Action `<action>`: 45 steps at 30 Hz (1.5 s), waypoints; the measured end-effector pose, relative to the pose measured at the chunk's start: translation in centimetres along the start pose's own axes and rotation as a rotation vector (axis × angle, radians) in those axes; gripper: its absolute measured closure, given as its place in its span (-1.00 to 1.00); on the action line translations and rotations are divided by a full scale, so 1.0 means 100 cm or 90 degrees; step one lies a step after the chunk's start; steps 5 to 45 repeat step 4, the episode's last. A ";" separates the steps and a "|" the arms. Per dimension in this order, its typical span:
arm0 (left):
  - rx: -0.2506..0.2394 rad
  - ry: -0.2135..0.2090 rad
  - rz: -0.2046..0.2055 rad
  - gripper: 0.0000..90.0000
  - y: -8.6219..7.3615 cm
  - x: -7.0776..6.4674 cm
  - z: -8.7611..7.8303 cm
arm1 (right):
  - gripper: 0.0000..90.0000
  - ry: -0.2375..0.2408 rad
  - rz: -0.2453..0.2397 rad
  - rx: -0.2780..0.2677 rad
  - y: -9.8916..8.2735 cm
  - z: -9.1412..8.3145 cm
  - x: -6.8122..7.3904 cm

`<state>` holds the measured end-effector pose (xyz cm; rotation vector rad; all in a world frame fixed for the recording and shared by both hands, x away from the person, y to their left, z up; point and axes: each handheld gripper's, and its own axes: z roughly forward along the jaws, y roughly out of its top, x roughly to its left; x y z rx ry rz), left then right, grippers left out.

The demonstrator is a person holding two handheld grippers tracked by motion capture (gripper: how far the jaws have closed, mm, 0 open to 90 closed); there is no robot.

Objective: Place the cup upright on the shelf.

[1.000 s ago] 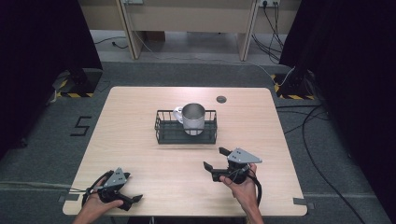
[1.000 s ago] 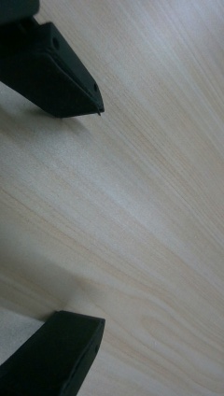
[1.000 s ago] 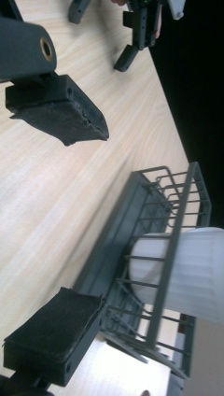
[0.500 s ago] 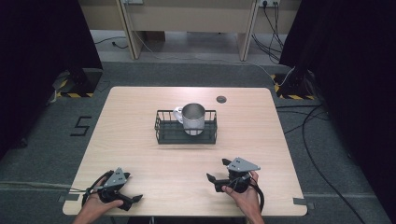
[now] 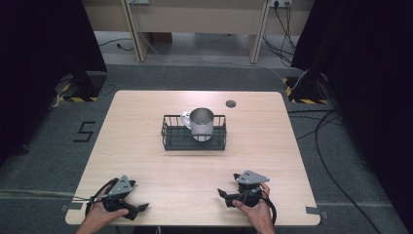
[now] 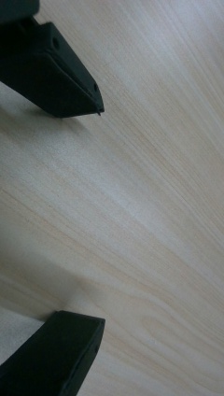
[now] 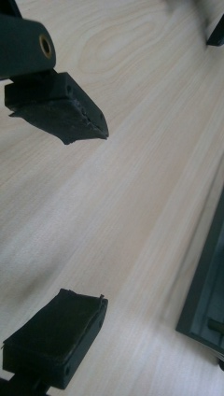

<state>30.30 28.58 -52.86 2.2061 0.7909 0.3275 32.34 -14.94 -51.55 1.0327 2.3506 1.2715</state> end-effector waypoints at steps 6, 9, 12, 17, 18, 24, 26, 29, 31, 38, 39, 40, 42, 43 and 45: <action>0.000 0.000 0.000 -1.00 0.000 0.000 0.000 | -0.66 -0.002 0.000 0.006 -0.002 -0.001 -0.001; 0.000 0.000 0.000 -1.00 0.000 0.000 0.000 | -0.66 -0.002 0.000 0.006 -0.002 -0.001 -0.001; 0.000 0.000 0.000 -1.00 0.000 0.000 0.000 | -0.66 -0.002 0.000 0.006 -0.002 -0.001 -0.001; 0.000 0.000 0.000 -1.00 0.000 0.000 0.000 | -0.66 -0.002 0.000 0.006 -0.002 -0.001 -0.001; 0.000 0.000 0.000 -1.00 0.000 0.000 0.000 | -0.66 -0.002 0.000 0.006 -0.002 -0.001 -0.001; 0.000 0.000 0.000 -1.00 0.000 0.000 0.000 | -0.66 -0.002 0.000 0.006 -0.002 -0.001 -0.001; 0.000 0.000 0.000 -1.00 0.000 0.000 0.000 | -0.66 -0.002 0.000 0.006 -0.002 -0.001 -0.001; 0.000 0.000 0.000 -1.00 0.000 0.000 0.000 | -0.66 -0.002 0.000 0.006 -0.002 -0.001 -0.001; 0.000 0.000 0.000 -1.00 0.000 0.000 0.000 | -0.66 -0.002 0.000 0.006 -0.002 -0.001 -0.001; 0.000 0.000 0.000 -1.00 0.000 0.000 0.000 | -0.66 -0.002 0.000 0.006 -0.002 -0.001 -0.001; 0.000 0.000 0.000 -1.00 0.000 0.000 0.000 | -0.66 -0.002 0.000 0.006 -0.002 -0.001 -0.001; 0.000 0.000 0.000 -1.00 0.000 0.000 0.000 | -0.66 -0.002 0.000 0.006 -0.002 -0.001 -0.001; 0.000 0.000 0.000 -1.00 0.000 0.000 0.000 | -0.66 -0.002 0.000 0.006 -0.002 -0.001 -0.001; 0.000 0.000 0.000 -1.00 0.000 0.000 0.000 | -0.66 -0.002 0.000 0.006 -0.002 -0.001 -0.001; 0.000 0.000 0.000 -1.00 0.000 0.000 0.000 | -0.66 -0.002 0.000 0.006 -0.002 -0.001 -0.001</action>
